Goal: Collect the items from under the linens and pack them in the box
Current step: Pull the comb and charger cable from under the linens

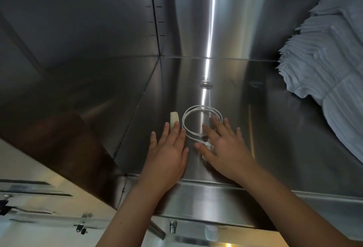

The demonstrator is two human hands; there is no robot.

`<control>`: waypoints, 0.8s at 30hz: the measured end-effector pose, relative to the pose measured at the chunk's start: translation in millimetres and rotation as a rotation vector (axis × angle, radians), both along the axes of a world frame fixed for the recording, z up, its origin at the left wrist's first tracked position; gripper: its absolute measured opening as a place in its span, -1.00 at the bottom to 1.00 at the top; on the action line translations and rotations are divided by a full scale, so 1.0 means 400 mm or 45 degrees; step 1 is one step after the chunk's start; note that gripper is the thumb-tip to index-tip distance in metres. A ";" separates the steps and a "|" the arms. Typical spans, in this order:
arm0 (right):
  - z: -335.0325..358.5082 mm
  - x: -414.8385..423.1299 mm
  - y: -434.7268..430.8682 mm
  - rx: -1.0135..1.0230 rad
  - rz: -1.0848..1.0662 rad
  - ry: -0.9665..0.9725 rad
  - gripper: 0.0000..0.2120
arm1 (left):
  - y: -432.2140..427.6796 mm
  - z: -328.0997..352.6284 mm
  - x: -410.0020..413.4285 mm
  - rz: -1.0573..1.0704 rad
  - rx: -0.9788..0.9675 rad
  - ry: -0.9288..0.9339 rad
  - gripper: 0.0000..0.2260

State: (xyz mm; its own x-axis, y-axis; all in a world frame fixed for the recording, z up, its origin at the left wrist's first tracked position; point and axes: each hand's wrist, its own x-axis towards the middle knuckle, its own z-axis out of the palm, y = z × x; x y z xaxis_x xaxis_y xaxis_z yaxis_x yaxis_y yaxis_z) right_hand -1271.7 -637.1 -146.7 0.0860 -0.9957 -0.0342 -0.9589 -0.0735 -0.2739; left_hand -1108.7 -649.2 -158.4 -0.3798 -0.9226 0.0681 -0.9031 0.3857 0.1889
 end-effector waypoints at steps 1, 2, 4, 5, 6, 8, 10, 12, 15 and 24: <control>0.004 -0.002 0.011 -0.033 -0.020 -0.004 -0.42 | 0.004 0.006 -0.005 -0.017 -0.028 0.028 -0.52; 0.009 -0.006 0.021 -0.069 -0.038 0.005 -0.43 | 0.009 0.012 -0.012 -0.038 -0.055 0.062 -0.52; 0.017 -0.017 0.046 -0.134 -0.072 0.045 -0.47 | 0.023 0.025 -0.027 -0.102 -0.111 0.129 -0.54; 0.020 -0.023 0.057 -0.168 -0.083 0.062 -0.48 | 0.030 0.032 -0.035 -0.135 -0.132 0.160 -0.54; 0.022 -0.028 0.072 -0.201 -0.115 0.072 -0.50 | 0.036 0.037 -0.043 -0.188 -0.134 0.183 -0.55; 0.024 -0.038 0.103 -0.296 -0.182 0.065 -0.55 | 0.044 0.039 -0.061 -0.289 -0.114 0.162 -0.54; 0.022 -0.051 0.137 -0.405 -0.262 0.077 -0.59 | 0.050 0.034 -0.085 -0.389 -0.102 0.138 -0.53; 0.020 -0.067 0.173 -0.452 -0.351 0.115 -0.59 | 0.059 0.036 -0.121 -0.483 -0.076 0.166 -0.53; 0.024 -0.092 0.229 -0.446 -0.475 0.156 -0.57 | 0.082 0.041 -0.179 -0.614 -0.082 0.163 -0.53; 0.053 -0.194 0.491 -0.489 -0.869 0.311 -0.56 | 0.234 0.056 -0.358 -0.990 -0.121 0.202 -0.55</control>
